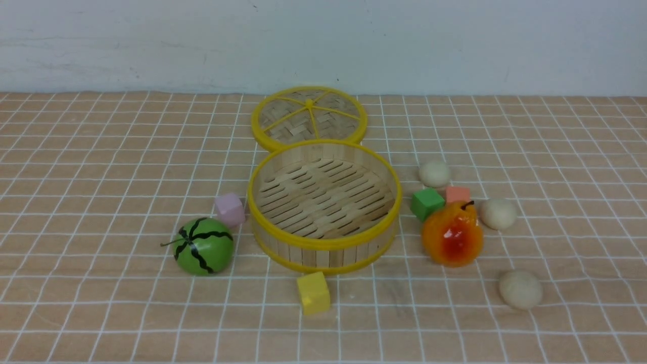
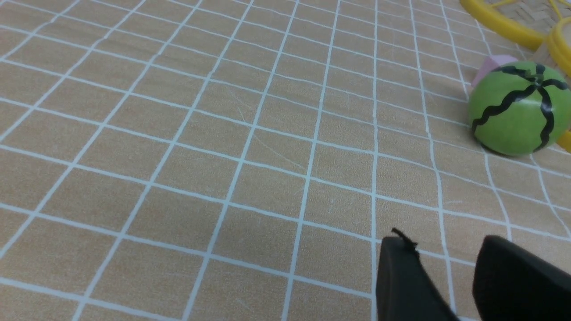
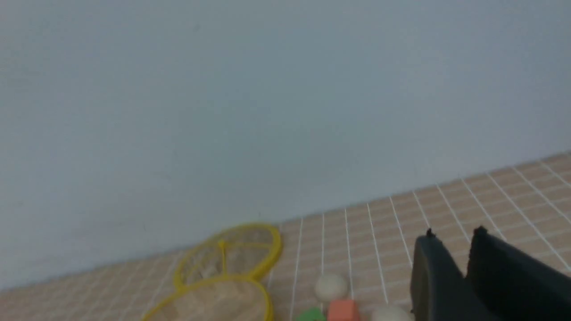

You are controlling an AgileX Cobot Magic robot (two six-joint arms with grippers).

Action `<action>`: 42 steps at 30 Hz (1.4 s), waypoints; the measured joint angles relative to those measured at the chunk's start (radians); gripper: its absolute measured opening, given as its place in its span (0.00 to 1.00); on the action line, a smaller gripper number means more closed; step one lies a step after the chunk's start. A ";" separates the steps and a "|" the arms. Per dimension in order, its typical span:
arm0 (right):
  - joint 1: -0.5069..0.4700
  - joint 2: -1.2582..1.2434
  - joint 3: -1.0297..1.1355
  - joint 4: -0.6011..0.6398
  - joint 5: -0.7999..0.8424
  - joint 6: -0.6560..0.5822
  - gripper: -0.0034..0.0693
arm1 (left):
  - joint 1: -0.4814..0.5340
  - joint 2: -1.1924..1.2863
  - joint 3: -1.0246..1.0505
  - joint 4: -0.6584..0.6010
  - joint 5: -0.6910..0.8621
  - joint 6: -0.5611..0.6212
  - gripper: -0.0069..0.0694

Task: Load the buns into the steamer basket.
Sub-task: Use the right arm to grab a steamed stuffed bun

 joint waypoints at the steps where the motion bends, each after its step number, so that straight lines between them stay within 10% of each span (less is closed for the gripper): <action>1: 0.000 0.055 -0.054 -0.024 0.057 -0.012 0.22 | 0.000 0.000 0.000 0.000 0.000 0.000 0.40; 7: 0.000 0.330 -0.160 -0.128 0.197 -0.149 0.23 | 0.000 0.000 0.000 0.000 0.000 0.000 0.40; 20: 0.001 0.845 -0.247 0.094 0.282 -0.350 0.27 | 0.000 0.000 0.000 0.000 0.000 0.000 0.40; 29: 0.133 1.189 -0.527 -0.018 0.284 -0.303 0.47 | 0.000 0.000 0.000 0.000 0.000 0.000 0.40; 42: 0.150 1.505 -0.688 -0.165 0.087 -0.091 0.48 | 0.000 0.000 0.000 0.000 0.000 0.000 0.40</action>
